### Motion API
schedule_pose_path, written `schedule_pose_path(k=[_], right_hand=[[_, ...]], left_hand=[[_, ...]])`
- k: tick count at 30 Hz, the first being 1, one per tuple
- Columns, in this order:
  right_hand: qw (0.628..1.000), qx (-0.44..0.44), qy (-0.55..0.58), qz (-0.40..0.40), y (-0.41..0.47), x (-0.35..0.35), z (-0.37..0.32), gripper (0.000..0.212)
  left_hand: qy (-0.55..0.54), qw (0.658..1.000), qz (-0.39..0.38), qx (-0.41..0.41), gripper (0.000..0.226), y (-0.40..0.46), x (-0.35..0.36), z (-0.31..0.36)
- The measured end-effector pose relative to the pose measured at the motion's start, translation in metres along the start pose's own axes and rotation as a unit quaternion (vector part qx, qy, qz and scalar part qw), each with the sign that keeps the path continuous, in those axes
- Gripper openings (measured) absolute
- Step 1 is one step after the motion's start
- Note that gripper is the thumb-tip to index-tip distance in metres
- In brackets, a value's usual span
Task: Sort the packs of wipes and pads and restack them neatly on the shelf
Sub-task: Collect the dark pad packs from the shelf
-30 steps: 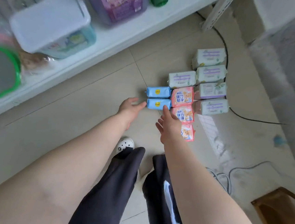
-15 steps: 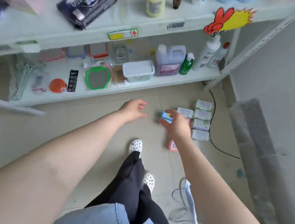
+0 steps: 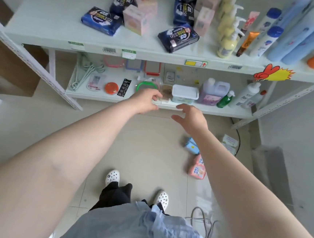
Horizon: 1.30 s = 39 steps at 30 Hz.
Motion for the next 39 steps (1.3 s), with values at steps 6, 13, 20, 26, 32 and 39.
schedule_pose_path(k=[6,13,20,26,32,39], right_hand=[[0.999,-0.011,-0.031,0.023,0.029,-0.013,-0.098,0.045],[0.995,0.025,0.034,0.087,0.061,-0.043,-0.159,0.05],[0.99,0.074,0.042,0.111,0.082,-0.079,-0.152,0.052],[0.986,0.095,0.056,0.125,0.136,-0.115,-0.125,0.05],[0.972,0.133,0.15,0.118,0.194,-0.141,-0.094,0.057],[0.935,0.228,0.242,0.119,0.235,-0.152,-0.066,0.049]], left_hand=[[0.03,0.999,0.025,-0.003,0.052,-0.028,-0.082,-0.055],[0.011,0.997,0.063,0.032,0.05,-0.024,-0.175,-0.079],[0.044,0.995,0.05,0.078,0.053,0.022,-0.206,-0.04],[0.06,0.994,0.035,0.086,0.051,0.088,-0.214,-0.007],[0.046,0.997,0.041,0.055,0.052,0.156,-0.221,0.011],[-0.054,0.998,0.023,-0.007,0.057,0.225,-0.224,0.019]])
Point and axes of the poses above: each hand's wrist, its own y-axis towards the middle knuckle, its own x-axis out of the palm, z = x × y, the point moved 6 cm from there along y, towards the middle knuckle, and after that the axes turned 10 degrees about -z, right-handed, at the moved point
